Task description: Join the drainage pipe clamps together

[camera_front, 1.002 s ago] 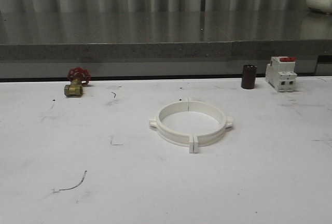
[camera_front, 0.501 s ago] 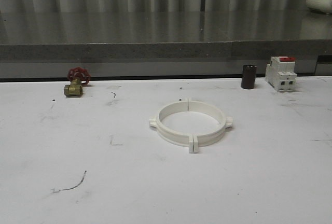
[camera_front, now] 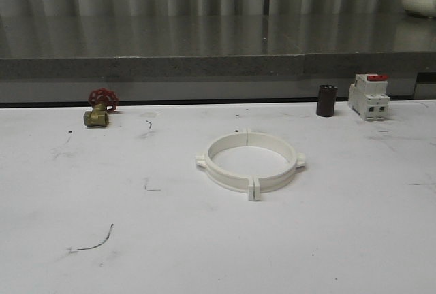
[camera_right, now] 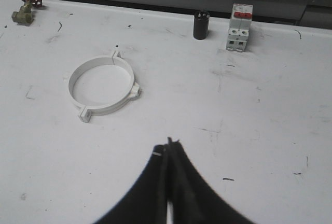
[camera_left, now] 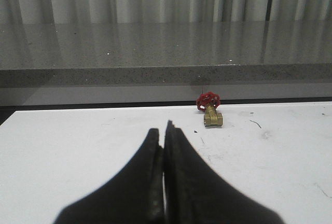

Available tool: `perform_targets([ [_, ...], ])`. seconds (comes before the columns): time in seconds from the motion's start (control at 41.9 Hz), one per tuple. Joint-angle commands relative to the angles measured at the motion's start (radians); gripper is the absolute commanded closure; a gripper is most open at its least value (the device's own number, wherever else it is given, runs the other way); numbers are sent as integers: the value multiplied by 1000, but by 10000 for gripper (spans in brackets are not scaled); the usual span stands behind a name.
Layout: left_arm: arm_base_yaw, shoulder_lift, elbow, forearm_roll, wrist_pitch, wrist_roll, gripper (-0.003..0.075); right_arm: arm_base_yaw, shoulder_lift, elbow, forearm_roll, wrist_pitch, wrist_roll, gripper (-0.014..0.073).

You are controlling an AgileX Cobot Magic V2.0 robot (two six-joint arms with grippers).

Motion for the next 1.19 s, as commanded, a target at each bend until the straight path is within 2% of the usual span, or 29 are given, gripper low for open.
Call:
perform_targets([
  [0.0, 1, -12, 23, -9, -88, -4, 741, -3, 6, -25, 8, -68, -6, 713],
  [0.549, 1, -12, 23, -9, -88, -4, 741, -5, -12, -7, -13, -89, -7, 713],
  [0.62, 1, -12, 23, -9, -88, -4, 741, -20, -56, 46, -42, -142, -7, 713],
  [0.811, 1, -12, 23, -9, -88, -4, 741, -98, -269, 320, -49, -454, -7, 713],
  [0.93, 1, -12, 23, -9, -88, -4, 741, -109, -396, 496, -49, -603, -7, 713],
  [1.05, 1, -12, 23, -9, -88, -4, 741, -111, -483, 640, -49, -703, -7, 713],
  [1.169, 1, -12, 23, -9, -88, -4, 741, -130, -552, 715, -48, -768, -7, 713],
])
